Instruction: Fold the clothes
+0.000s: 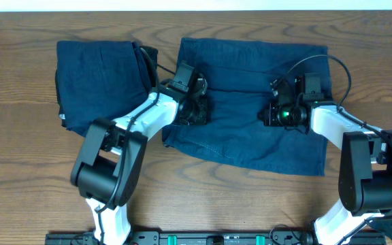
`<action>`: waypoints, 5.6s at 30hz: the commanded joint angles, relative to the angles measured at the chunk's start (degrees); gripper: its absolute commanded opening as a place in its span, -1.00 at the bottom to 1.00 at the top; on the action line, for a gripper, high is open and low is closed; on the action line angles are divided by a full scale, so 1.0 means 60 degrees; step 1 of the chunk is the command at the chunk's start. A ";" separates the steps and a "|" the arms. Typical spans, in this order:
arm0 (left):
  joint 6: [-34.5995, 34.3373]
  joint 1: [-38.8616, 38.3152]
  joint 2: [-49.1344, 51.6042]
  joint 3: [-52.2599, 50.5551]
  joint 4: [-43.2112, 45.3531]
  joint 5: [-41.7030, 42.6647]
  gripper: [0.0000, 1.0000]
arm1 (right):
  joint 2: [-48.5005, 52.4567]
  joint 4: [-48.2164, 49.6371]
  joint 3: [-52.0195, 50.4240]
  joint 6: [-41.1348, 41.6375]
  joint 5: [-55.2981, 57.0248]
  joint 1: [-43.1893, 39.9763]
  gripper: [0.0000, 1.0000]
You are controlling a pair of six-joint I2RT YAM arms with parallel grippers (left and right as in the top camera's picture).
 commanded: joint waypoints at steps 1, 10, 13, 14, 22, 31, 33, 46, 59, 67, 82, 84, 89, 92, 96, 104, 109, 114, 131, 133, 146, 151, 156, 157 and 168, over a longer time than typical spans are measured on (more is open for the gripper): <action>-0.0004 -0.0055 0.0397 -0.0091 -0.0011 0.0058 -0.28 | 0.0073 -0.0401 -0.0160 0.0528 0.1606 0.0022 -0.98; 0.0066 -0.0055 0.0568 -0.0102 0.0200 0.0022 -0.28 | 0.0073 -0.0616 -0.0153 0.0776 0.2131 -0.1665 -0.90; 0.0062 -0.0055 0.0568 -0.0098 0.0255 0.0022 -0.28 | 0.0073 -0.0248 -0.0142 0.0776 0.2178 -0.2328 -0.86; 0.0062 -0.0055 0.0568 -0.0098 0.0255 0.0022 -0.28 | 0.0073 -0.0197 -0.0102 0.0780 0.2178 -0.2510 -0.86; 0.0055 -0.0051 0.0404 0.0240 0.0415 0.0033 -0.28 | 0.0073 -0.0342 0.0987 0.0780 0.1945 -0.3348 -0.89; 0.0062 0.0007 -0.2226 0.0568 -0.0525 0.0029 -0.28 | -0.0178 -0.5883 0.4098 0.0656 0.1045 -0.3330 -0.97; 0.0062 0.0058 -0.3118 0.0565 -0.1290 0.0018 -0.28 | -0.0488 -0.7399 0.4411 0.0659 0.1475 -0.3326 -0.97; 0.0062 0.0095 -0.4583 0.0200 -0.4666 -0.2171 -0.26 | -0.3228 -0.9777 0.2120 0.2925 0.3402 -0.3359 -0.97; 0.0058 0.0259 -0.4572 -0.1195 -0.4878 -0.2167 -0.14 | -0.5530 -0.8011 -0.1231 0.4630 0.5741 -0.3362 -0.22; 0.0062 0.0280 -0.4572 -0.1461 -0.4870 -0.2175 -0.12 | -0.5512 -0.6510 -0.2550 0.4779 0.5697 -0.3475 -0.10; 0.0058 0.0280 -0.4572 -0.1475 -0.4747 -0.2171 -0.12 | -0.5508 -0.4477 -0.3424 0.4998 0.4747 -0.3475 -0.15; 0.0058 0.0280 -0.4572 -0.1475 -0.4739 -0.2167 -0.11 | -0.5508 -0.4368 -0.3424 0.5166 0.4743 -0.3475 -0.14; 0.0055 0.0280 -0.4572 -0.1475 -0.4747 -0.2167 -0.12 | -0.5450 -0.4368 -0.3566 0.5621 0.4739 -0.3457 -0.13; 0.0058 0.0280 -0.4572 -0.1475 -0.4747 -0.2167 -0.12 | -0.5329 -0.4226 -0.3712 0.5767 0.4743 -0.3457 -0.06; 0.0058 0.0280 -0.4572 -0.1475 -0.4732 -0.2167 -0.12 | -0.4962 -0.3701 -0.3887 0.5920 0.4743 -0.3457 0.07; 0.0058 0.0280 -0.4572 -0.1475 -0.4732 -0.2167 -0.11 | -0.4320 -0.3217 -0.3905 0.5916 0.4739 -0.3457 -0.33; 0.0058 0.0280 -0.4572 -0.1475 -0.4768 -0.2171 0.08 | -0.4317 -0.3224 -0.3905 0.5912 0.4736 -0.3457 -0.67; 0.0058 0.0280 -0.4572 -0.1475 -0.4907 -0.2222 0.11 | -0.4317 -0.3224 -0.3905 0.5912 0.4736 -0.3457 -0.67; -0.1647 0.0342 -0.4564 -0.1898 -0.4772 -0.2663 0.36 | -0.4317 -0.3184 -0.3905 0.5912 0.4736 -0.3457 -0.30; -0.2157 0.0339 -0.4564 -0.2160 -0.4433 -0.2656 0.36 | -0.4317 -0.3184 -0.3905 0.5912 0.4736 -0.3457 -0.37; -0.3657 0.0317 -0.4539 -0.4084 -0.1071 -0.1905 0.36 | -0.4317 -0.3184 -0.3905 0.5832 0.4674 -0.3450 -0.52; -0.3796 0.0317 -0.4521 -0.4084 -0.0641 -0.1920 0.36 | -0.4317 -0.3180 -0.3905 0.5803 0.4521 -0.3450 -0.52; -0.4404 0.0313 -0.4200 -0.4084 -0.0375 -0.1945 0.35 | -0.4317 -0.3100 -0.3905 0.5552 0.4492 -0.3450 -0.54; -0.4521 0.0317 -0.4098 -0.4084 -0.0350 -0.1942 0.35 | -0.4317 -0.3100 -0.3905 0.5552 0.4492 -0.3450 -0.55; -0.4568 0.0317 -0.3486 -0.4084 -0.0109 -0.1938 -0.84 | -0.4324 -0.3107 -0.3883 0.5166 0.4488 -0.3450 -0.98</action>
